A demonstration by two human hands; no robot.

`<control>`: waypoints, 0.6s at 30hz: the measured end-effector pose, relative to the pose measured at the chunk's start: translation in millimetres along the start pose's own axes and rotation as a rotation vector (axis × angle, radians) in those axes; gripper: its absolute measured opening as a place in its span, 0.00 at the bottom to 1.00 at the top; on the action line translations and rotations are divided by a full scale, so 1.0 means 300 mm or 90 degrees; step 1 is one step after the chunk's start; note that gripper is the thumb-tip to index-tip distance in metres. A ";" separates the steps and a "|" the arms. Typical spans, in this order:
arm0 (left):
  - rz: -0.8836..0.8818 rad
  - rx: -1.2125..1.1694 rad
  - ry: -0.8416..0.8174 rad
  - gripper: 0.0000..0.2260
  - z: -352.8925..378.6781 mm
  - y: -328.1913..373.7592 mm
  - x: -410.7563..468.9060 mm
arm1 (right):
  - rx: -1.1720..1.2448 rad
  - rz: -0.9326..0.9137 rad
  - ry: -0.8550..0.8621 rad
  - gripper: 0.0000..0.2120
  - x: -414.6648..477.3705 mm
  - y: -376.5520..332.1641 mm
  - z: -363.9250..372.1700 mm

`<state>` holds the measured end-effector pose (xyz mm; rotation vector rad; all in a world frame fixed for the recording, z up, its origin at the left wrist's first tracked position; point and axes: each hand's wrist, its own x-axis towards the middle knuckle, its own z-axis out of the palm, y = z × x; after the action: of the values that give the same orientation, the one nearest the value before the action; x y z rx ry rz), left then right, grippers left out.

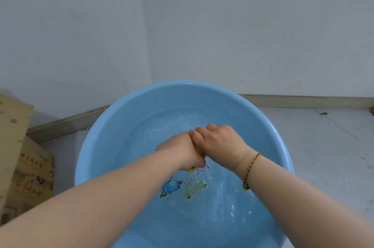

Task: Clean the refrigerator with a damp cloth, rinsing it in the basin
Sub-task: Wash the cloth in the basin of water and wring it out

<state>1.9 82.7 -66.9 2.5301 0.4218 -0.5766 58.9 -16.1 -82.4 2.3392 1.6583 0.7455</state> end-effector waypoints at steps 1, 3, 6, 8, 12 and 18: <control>-0.017 0.033 0.022 0.06 0.006 0.004 0.000 | 0.021 0.021 -0.051 0.08 0.006 -0.007 -0.004; -0.031 0.087 0.059 0.07 0.019 0.003 -0.003 | 0.099 0.057 -0.196 0.13 0.016 -0.014 -0.023; 0.001 0.162 0.104 0.15 0.037 -0.011 -0.014 | 0.196 0.133 -0.409 0.10 0.024 -0.009 -0.037; 0.051 0.198 0.150 0.16 0.043 -0.018 -0.011 | 0.202 0.168 -0.445 0.09 0.019 -0.003 -0.045; 0.057 0.026 0.238 0.30 0.018 -0.020 -0.042 | 0.170 0.288 -0.334 0.08 0.015 0.032 -0.067; -0.163 -1.089 -0.058 0.20 -0.051 0.026 -0.046 | 0.035 0.266 0.121 0.11 0.013 -0.036 -0.063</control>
<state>-2.1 82.1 -45.2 0.8145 0.7487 -0.1830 41.6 -11.3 -69.5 2.7700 1.2734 1.0357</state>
